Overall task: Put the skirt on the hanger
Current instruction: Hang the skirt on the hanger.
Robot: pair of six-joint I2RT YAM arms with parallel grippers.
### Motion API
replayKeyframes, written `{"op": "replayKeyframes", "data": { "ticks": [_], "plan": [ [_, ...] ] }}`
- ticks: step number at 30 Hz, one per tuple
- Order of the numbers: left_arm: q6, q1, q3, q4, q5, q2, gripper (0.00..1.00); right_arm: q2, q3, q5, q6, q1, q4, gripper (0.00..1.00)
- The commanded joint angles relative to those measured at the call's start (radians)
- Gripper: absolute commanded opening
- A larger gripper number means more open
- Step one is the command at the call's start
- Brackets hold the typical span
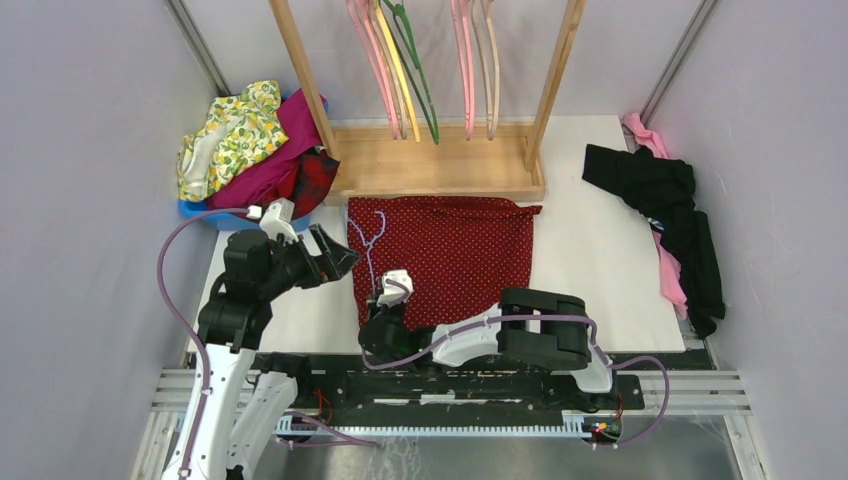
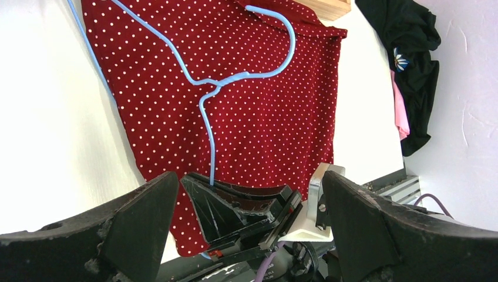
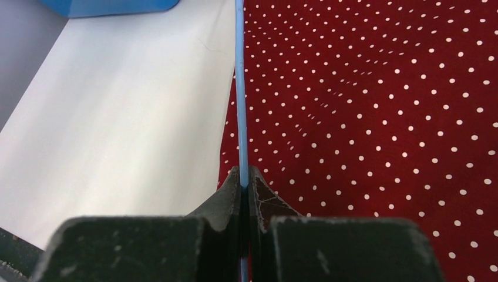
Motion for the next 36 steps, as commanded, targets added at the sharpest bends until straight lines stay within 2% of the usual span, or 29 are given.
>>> {"op": "replayKeyframes", "data": {
  "ticks": [1, 3, 6, 12, 17, 20, 26, 31, 36],
  "plan": [
    [-0.01, 0.005, 0.002, 0.04, 0.036, -0.01, 0.99, -0.019, 0.107, 0.061, 0.045, 0.0, -0.114, 0.01],
    [-0.014, 0.004, 0.001, 0.042, 0.044, -0.011, 0.99, -0.005, 0.154, 0.068, 0.073, -0.004, -0.191, 0.01],
    [-0.016, 0.006, 0.004, 0.042, 0.048, -0.015, 0.99, 0.011, 0.179, 0.073, 0.088, -0.013, -0.217, 0.01],
    [-0.025, 0.005, -0.029, 0.045, 0.055, -0.03, 0.99, 0.004, 0.159, 0.077, 0.15, -0.035, -0.273, 0.01],
    [-0.043, 0.005, -0.077, 0.072, 0.063, -0.039, 1.0, 0.033, 0.066, -0.055, 0.032, -0.039, 0.009, 0.01],
    [-0.055, 0.004, -0.086, 0.074, 0.05, -0.043, 1.0, 0.035, 0.024, -0.104, 0.03, -0.038, 0.085, 0.01],
    [-0.1, 0.004, -0.146, 0.107, 0.058, -0.038, 0.94, 0.026, -0.04, -0.101, 0.086, -0.039, 0.098, 0.01],
    [-0.16, 0.005, -0.186, 0.149, 0.015, -0.042, 0.78, 0.018, -0.06, -0.082, 0.127, -0.045, 0.094, 0.01],
    [-0.217, 0.002, -0.235, 0.225, -0.032, -0.001, 0.79, 0.005, -0.051, -0.079, 0.139, -0.048, 0.066, 0.01]
  ]
}}
